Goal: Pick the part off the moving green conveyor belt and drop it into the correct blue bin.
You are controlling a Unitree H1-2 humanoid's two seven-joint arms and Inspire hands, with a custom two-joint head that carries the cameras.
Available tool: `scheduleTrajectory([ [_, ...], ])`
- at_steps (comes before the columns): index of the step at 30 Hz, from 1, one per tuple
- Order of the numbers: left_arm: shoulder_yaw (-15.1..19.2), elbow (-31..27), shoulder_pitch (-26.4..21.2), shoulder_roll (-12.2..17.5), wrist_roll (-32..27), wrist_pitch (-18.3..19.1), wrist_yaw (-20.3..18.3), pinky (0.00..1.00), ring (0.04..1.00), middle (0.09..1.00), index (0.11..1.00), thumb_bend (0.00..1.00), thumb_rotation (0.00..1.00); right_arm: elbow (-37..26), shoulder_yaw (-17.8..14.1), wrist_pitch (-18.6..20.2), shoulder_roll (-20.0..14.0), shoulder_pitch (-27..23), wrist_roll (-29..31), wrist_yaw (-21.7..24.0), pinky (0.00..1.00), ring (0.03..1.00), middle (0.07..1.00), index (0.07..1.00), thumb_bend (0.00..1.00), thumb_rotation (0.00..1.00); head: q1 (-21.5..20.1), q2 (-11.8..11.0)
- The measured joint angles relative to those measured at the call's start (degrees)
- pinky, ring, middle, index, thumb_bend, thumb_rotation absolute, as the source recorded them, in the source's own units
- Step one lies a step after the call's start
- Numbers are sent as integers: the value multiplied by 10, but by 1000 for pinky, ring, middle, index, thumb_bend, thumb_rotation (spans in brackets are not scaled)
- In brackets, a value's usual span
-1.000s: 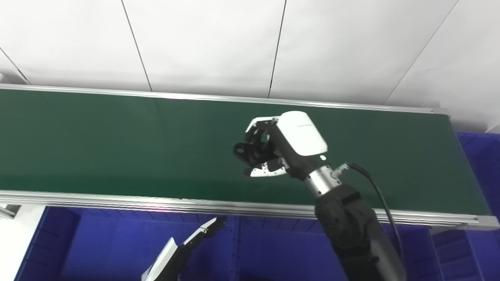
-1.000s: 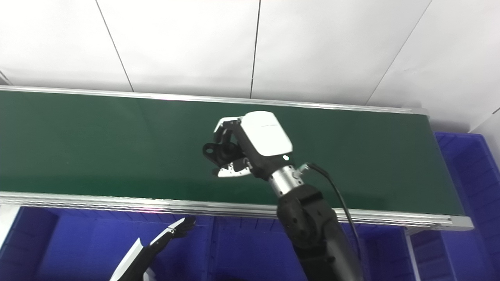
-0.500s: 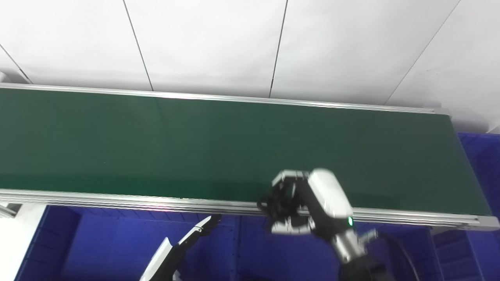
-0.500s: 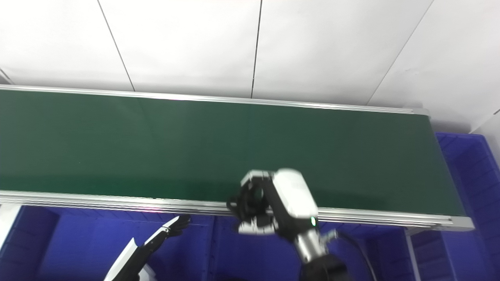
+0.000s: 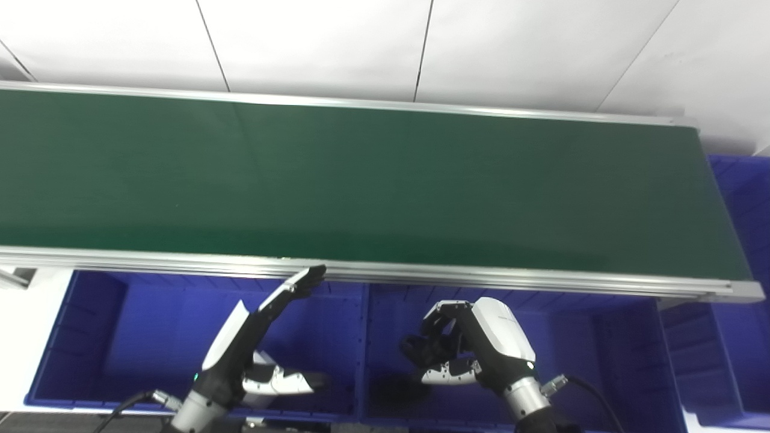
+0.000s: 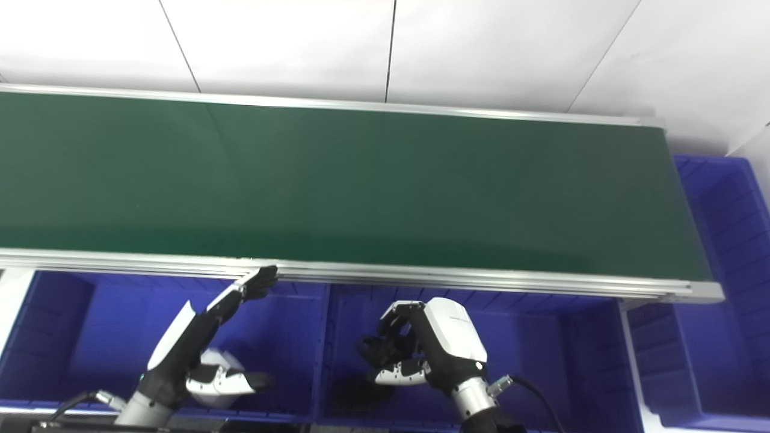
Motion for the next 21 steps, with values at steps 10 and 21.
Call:
scheduleTrajectory([
  [10,39,-11,17,-18,-13,0,-46,823,871,885,892,702,556,46,44,68,7,-36,-84,62,983,957,933,920,629,973,-3,-2],
  [21,54,-11,21,-29,-12,0,-61,816,864,879,886,702,556,5,5,60,17,1,-22,20,958,944,951,937,688,771,-4,-11],
])
